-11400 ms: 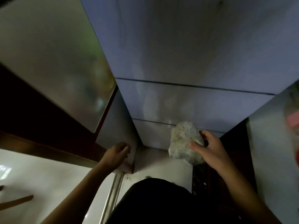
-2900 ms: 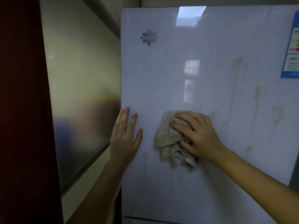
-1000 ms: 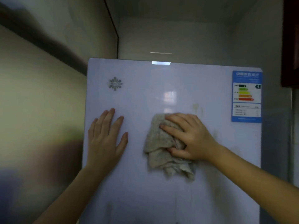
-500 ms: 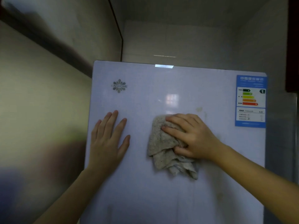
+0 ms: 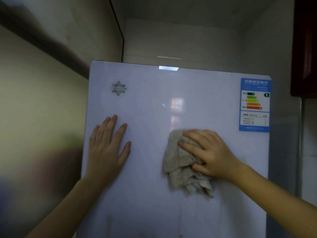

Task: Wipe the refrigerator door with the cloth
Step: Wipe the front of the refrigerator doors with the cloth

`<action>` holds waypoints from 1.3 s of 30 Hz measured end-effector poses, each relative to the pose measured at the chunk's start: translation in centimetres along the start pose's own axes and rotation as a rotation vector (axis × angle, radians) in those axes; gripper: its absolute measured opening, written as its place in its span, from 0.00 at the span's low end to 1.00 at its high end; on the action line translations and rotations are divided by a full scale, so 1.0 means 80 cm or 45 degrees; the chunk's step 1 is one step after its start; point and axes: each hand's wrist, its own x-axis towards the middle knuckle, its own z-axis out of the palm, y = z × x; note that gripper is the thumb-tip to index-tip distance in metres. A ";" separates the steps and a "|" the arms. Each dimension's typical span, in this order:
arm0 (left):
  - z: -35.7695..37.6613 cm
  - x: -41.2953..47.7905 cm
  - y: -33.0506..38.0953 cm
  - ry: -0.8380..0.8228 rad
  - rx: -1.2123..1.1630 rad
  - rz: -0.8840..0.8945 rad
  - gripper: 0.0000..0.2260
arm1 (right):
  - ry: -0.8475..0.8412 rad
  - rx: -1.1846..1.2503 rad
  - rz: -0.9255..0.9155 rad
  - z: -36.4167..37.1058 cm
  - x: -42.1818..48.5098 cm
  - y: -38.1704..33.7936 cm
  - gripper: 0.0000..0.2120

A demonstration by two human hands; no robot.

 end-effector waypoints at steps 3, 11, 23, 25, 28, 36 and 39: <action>-0.001 0.001 0.001 -0.018 -0.001 -0.007 0.24 | -0.019 -0.047 -0.015 -0.009 -0.005 0.017 0.29; -0.003 0.000 0.004 -0.007 -0.017 -0.010 0.24 | 0.198 0.026 0.542 -0.022 0.001 0.037 0.29; -0.003 -0.001 -0.003 -0.017 -0.008 0.030 0.24 | 0.132 -0.029 0.345 -0.012 -0.010 -0.002 0.29; -0.003 -0.002 -0.003 -0.022 -0.010 0.030 0.24 | 0.152 -0.075 0.350 -0.012 -0.007 -0.012 0.28; -0.003 -0.002 -0.005 -0.025 -0.019 0.039 0.24 | 0.176 -0.096 0.372 -0.011 -0.003 -0.024 0.26; 0.001 -0.003 -0.007 0.010 -0.026 0.058 0.24 | 0.177 0.021 0.337 0.001 -0.007 -0.036 0.16; 0.000 -0.003 -0.009 0.004 -0.027 0.062 0.24 | 0.177 0.102 0.373 -0.001 -0.007 -0.039 0.18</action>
